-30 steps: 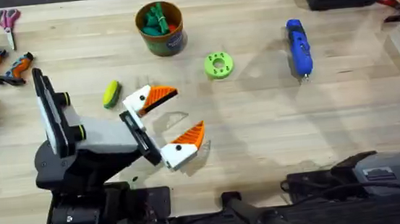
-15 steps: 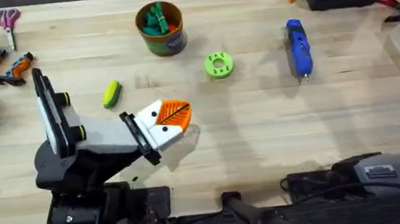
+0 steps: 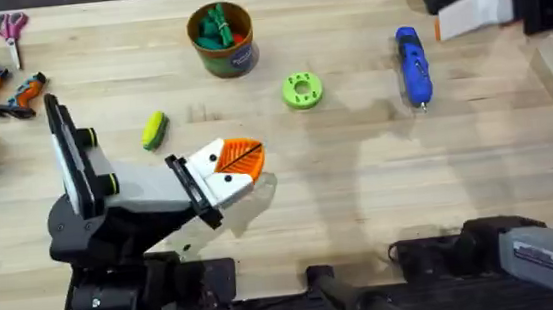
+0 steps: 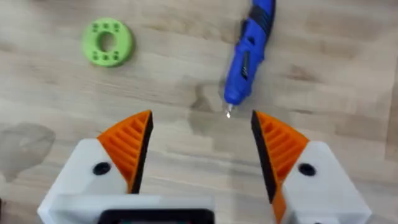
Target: Pick up the gripper from the table and insert it into the empty holder that is missing its gripper. Then pick up a screw, insert it into the mounting hole, and use the screwdriver to tighten it. Finally, clean up the table by picking up the vegetable and placing it into the bucket.
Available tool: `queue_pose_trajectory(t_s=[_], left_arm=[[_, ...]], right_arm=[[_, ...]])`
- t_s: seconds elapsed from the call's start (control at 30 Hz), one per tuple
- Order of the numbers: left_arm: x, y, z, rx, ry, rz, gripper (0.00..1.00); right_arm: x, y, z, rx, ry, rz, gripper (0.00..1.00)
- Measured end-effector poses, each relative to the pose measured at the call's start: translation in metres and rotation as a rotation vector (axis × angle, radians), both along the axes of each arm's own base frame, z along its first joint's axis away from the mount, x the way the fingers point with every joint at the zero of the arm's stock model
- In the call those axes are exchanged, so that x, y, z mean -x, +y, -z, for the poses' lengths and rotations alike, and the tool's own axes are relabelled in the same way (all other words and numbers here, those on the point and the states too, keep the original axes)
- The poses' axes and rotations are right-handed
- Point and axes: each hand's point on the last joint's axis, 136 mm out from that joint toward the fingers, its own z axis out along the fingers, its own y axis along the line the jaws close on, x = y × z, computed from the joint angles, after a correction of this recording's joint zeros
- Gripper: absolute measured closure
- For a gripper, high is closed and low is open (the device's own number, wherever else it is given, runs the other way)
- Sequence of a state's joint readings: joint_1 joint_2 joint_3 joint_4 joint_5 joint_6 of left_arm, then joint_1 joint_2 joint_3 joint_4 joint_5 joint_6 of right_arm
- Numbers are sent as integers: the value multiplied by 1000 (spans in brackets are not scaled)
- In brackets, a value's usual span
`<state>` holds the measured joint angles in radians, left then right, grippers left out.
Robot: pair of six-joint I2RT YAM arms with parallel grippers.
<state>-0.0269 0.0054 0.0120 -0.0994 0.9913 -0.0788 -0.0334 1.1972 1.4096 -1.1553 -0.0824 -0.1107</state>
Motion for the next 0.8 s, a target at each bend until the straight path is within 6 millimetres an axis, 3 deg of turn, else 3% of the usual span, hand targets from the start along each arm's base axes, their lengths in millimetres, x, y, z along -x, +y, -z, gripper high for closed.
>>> queue_pose_trajectory(t_s=[0.17,0.33,0.57,0.8], left_arm=[[0,0,0,0,0,0,996],[0,0,0,0,-1,0,996],[0,0,0,0,0,0,996],[0,0,0,0,0,0,996]], right_arm=[[-11,-28,39,-8,103,102,15],[-50,-48,68,-9,117,141,9],[-106,-52,112,-35,106,122,8],[-123,-48,153,-79,165,103,10]])
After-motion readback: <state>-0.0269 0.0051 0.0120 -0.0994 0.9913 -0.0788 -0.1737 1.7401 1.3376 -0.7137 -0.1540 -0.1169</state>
